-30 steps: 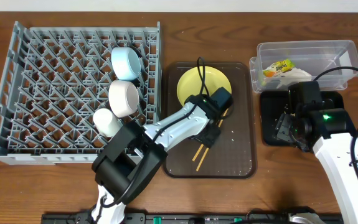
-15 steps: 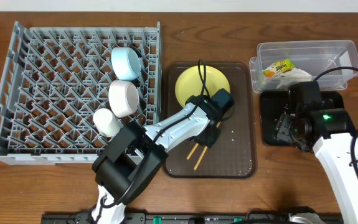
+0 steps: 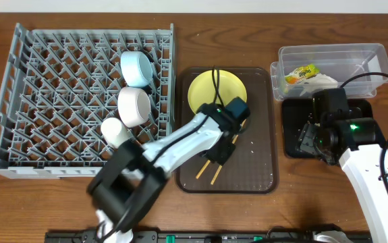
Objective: Sort waste into correct bins and load items into the dishwasher rack
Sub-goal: 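Grasp one wooden chopstick with the left gripper and lift it, then insert the chopstick upright into the rack's right edge and release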
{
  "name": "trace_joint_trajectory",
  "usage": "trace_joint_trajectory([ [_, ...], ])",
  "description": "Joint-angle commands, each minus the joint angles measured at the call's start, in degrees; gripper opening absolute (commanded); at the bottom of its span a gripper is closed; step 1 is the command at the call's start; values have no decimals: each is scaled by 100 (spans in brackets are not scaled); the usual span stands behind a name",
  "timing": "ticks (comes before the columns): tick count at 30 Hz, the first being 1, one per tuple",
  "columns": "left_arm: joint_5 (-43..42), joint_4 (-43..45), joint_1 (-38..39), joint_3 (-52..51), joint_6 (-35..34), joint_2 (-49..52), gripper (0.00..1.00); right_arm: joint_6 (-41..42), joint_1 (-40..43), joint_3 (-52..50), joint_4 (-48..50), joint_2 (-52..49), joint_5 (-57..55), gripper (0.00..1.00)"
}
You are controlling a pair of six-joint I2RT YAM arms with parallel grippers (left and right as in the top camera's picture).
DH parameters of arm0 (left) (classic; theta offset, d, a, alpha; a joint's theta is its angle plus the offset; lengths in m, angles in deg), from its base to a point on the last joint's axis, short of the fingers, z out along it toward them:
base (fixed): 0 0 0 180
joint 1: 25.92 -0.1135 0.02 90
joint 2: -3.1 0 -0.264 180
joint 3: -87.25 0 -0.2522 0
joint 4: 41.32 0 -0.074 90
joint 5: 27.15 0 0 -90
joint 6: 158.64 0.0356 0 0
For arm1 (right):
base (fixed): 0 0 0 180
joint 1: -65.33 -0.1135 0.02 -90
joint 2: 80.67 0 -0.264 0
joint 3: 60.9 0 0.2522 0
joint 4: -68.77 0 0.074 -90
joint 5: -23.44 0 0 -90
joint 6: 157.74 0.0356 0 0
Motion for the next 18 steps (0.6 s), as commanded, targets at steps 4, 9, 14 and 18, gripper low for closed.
trace_joint_trajectory([
  [4, 295, -28, -87, 13, 367, -1233, 6, 87, 37, 39, -2, 72, -98, 75],
  [9, 896, -22, -557, 13, 343, -1742, 6, 87, 37, 39, -4, 72, -98, 75],
  [14, 914, 11, -1451, 13, 221, -1818, 6, 87, 37, 39, -4, 72, -96, 76],
  [18, 894, 155, -2109, 13, 170, -1801, 6, 87, 37, 39, -4, 72, -96, 76],
])
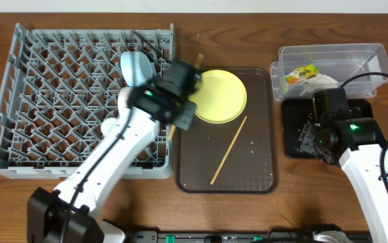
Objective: Sort waste into correct bins and load items into the dishwasher rack
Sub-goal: 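Insert the chopstick upright into the rack's right edge and release, then reach the left gripper to the second chopstick and grasp it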
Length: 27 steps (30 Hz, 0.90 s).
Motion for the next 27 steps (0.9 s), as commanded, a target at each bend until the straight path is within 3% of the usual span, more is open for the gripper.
trace_joint_trajectory([
  [1, 129, 98, -439, 13, -74, -26, 6, 87, 37, 39, -4, 72, -98, 75],
  [19, 496, 299, -717, 11, -98, 953, 7, 87, 37, 39, -15, 72, -96, 76],
  [22, 496, 310, -717, 13, -96, 951, 31, 87, 37, 39, -15, 72, -98, 76],
  [27, 490, 258, -715, 61, -101, 844, 39, 87, 37, 39, -13, 72, -98, 76],
])
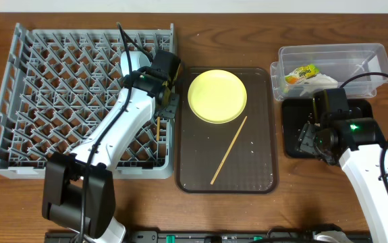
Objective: Sort waste into correct bins and load items into the dishwasher rack
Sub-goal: 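Reach the left gripper to the second chopstick and grasp it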
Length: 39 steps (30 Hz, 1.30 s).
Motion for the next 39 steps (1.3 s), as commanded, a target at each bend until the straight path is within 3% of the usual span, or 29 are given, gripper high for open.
trace_joint_trajectory([
  [1, -11, -52, 11, 79, -11, -197, 39, 87, 37, 39, -11, 70, -98, 76],
  [12, -1749, -35, 671, 125, -7, -1141, 40, 87, 37, 39, -2, 70, -96, 76],
  [24, -1735, 76, 2179, 85, -369, -197, 47, 87, 37, 39, -9, 70, 31, 77],
  [39, -1370, 570, 2717, 85, -730, 1504, 47, 85, 37, 39, -28, 70, 31, 79],
])
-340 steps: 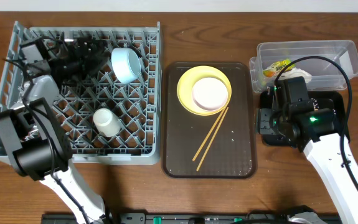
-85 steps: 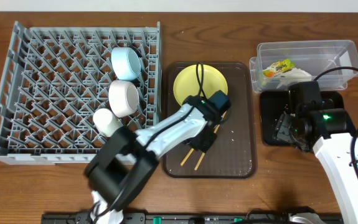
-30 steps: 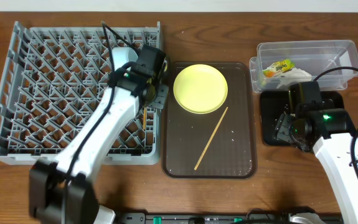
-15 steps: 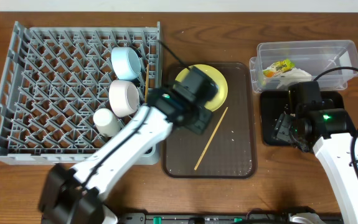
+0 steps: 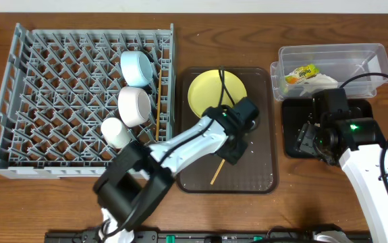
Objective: Sort waste into correct bins and load items into the dishwasher rack
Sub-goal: 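Reach the left gripper to the second chopstick and grasp it, then insert the second chopstick upright into the rack and release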
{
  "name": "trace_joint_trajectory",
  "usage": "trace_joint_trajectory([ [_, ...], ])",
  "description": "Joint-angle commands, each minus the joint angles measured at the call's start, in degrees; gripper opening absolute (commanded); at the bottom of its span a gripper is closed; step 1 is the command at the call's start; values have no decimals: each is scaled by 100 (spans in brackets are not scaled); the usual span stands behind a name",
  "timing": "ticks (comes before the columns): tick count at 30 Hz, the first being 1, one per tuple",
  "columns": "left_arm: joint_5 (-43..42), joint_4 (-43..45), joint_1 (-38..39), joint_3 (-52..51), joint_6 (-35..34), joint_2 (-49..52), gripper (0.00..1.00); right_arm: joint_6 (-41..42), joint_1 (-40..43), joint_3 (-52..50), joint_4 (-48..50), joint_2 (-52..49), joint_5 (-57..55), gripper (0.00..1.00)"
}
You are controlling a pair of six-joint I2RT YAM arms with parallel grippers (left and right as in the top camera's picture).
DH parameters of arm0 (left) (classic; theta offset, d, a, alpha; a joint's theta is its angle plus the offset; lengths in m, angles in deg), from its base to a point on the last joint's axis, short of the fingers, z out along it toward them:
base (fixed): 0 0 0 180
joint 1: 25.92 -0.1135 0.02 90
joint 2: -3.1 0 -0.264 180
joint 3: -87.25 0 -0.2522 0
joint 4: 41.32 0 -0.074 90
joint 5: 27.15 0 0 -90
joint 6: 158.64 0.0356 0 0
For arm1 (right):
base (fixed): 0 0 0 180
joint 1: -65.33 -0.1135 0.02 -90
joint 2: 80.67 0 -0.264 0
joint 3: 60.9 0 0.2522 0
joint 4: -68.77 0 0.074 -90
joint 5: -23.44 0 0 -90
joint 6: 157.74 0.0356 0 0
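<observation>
My left gripper is down over the brown tray, right on the upper part of a wooden chopstick whose lower end sticks out below it. Whether its fingers are open or shut is hidden under the wrist. A yellow plate lies at the tray's far end. A second chopstick lies in the grey dish rack along its right side. My right gripper hangs over the black bin; its jaws are too dark to read.
In the rack sit a blue bowl, a white bowl and a white cup. A clear plastic bin at the back right holds wrappers. The left arm's cable crosses the plate.
My left gripper was over the rack's right side with a chopstick; it is now back over the tray on the remaining chopstick. That first chopstick stays in the rack. The right arm has not moved.
Two chopsticks lay on the tray with my left gripper on them. Then the gripper was at the rack's right edge with one chopstick, then lower over the rack. Now that chopstick lies in the rack and the gripper is at the second one.
</observation>
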Motion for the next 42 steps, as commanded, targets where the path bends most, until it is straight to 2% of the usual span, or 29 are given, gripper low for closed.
trace_joint_trajectory([
  [1, 330, 24, 7, 48, -243, 302, 47, 83, 37, 39, -7, 70, -31, 79],
  [4, 339, 31, 7, 48, -245, 481, 47, 83, 37, 39, -7, 70, -33, 79],
  [6, 339, 24, 11, 48, -245, 525, 43, 83, 37, 39, -4, 70, -33, 79],
  [10, 337, 26, 11, 48, -302, 527, 15, 83, 37, 39, -4, 70, -33, 79],
  [14, 197, -2, 17, 50, -352, 522, 6, 83, 37, 39, -4, 70, -33, 79],
  [21, 166, -389, 22, 188, -280, 122, 6, 81, 37, 39, -4, 70, -35, 79],
  [26, 181, -555, -31, 243, 103, -835, 6, 81, 37, 39, -4, 70, -35, 79],
  [29, 568, -533, -216, 243, 111, -1458, 6, 81, 37, 39, -4, 70, -35, 79],
  [35, 1534, -463, -1104, 240, 109, -2269, 6, 83, 37, 39, -4, 70, -33, 79],
  [42, 1582, -284, -2352, 238, 107, -2133, 6, 83, 37, 39, -4, 70, -31, 79],
])
